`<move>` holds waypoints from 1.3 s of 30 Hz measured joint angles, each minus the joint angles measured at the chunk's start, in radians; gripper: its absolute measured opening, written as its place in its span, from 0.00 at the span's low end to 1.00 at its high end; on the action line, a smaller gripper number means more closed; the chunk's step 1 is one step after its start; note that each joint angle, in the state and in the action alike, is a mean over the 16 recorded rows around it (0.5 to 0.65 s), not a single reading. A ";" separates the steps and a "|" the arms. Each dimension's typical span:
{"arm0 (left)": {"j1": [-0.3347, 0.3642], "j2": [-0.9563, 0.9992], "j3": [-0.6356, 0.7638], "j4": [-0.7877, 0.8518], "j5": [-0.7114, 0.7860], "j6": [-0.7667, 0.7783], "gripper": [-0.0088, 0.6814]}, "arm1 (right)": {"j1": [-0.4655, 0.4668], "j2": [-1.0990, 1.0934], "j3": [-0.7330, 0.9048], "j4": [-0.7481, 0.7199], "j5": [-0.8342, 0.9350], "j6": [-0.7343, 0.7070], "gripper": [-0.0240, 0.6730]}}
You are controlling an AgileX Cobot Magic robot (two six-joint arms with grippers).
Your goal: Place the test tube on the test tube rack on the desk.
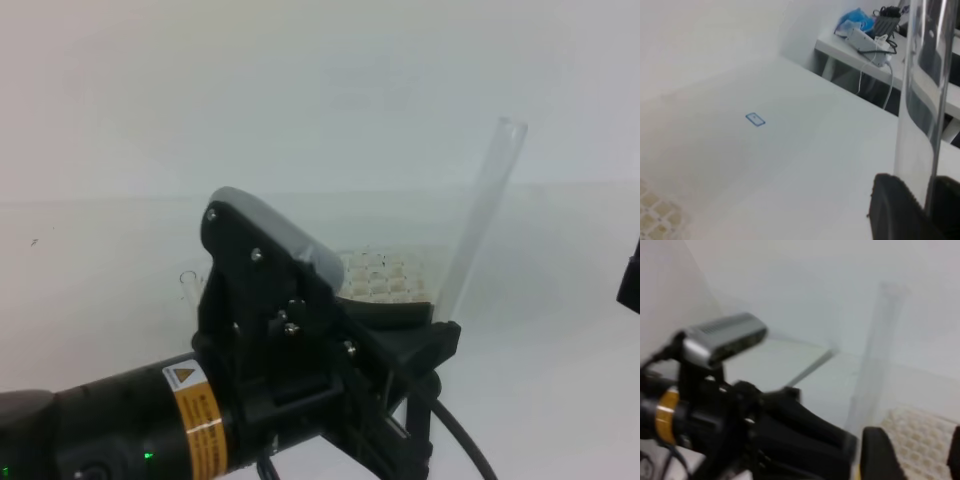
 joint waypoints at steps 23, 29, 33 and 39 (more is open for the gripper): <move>0.001 0.149 0.000 -0.282 -0.343 0.288 0.17 | 0.000 0.086 -0.005 0.188 0.069 -0.225 0.54; 0.001 0.151 0.000 -0.308 -0.393 0.351 0.17 | 0.000 0.115 -0.022 0.218 0.068 -0.240 0.54; 0.001 0.154 0.000 -0.308 -0.415 0.378 0.17 | 0.000 0.137 -0.040 0.226 0.077 -0.244 0.54; 0.001 0.160 0.000 -0.308 -0.423 0.401 0.17 | 0.000 0.170 -0.070 0.228 0.104 -0.237 0.54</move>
